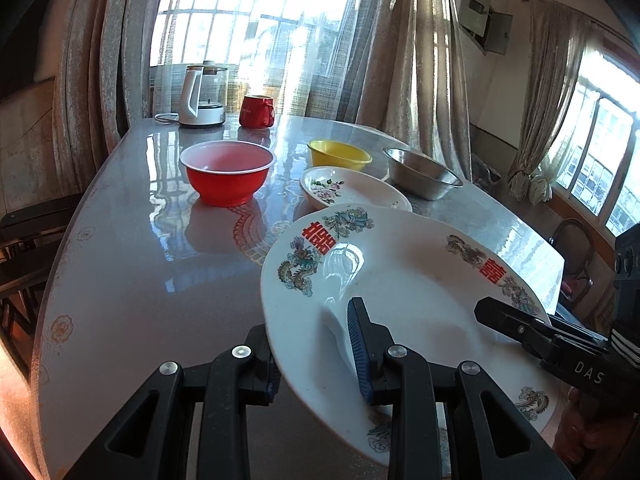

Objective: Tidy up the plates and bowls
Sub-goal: 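Lift the large white plate with both tools and carry it over the teal plate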

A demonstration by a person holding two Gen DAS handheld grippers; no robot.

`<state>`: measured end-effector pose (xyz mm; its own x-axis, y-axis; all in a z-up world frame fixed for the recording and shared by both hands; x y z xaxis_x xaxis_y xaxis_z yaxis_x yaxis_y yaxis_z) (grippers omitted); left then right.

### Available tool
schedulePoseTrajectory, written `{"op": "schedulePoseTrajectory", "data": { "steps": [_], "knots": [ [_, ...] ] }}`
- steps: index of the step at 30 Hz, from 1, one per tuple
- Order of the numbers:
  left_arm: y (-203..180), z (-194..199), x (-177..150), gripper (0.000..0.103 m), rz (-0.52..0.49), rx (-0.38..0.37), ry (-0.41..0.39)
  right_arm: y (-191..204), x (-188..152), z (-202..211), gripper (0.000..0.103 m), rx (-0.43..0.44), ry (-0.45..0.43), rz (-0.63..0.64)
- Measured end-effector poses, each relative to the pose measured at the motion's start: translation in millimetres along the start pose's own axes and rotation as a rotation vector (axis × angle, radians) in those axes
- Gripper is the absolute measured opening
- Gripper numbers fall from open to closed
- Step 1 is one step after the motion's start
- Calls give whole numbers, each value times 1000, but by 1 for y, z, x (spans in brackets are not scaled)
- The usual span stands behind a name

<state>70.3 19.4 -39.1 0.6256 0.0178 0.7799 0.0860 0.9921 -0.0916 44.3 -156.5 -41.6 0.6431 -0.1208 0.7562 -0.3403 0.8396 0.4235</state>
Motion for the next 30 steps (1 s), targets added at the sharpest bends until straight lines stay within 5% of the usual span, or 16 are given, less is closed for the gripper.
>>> {"op": "schedulePoseTrajectory", "data": {
  "steps": [30],
  "knots": [
    [-126,-73,22,31,-144,-76,132,-110,14,44,27,-227,-73,-154]
  ]
}}
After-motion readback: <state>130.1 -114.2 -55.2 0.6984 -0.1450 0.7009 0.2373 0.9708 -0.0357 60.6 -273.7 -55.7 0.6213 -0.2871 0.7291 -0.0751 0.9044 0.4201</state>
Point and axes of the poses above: each gripper's, at about its wrist camera, not at the fingertips, and z roughly against the way its jaws point, y to its left, x to its top, the point moved 3 cm from there along -z, roughly the way its jaws point, and after that the axes turned 12 degrees about x, right-handed, at the moved point
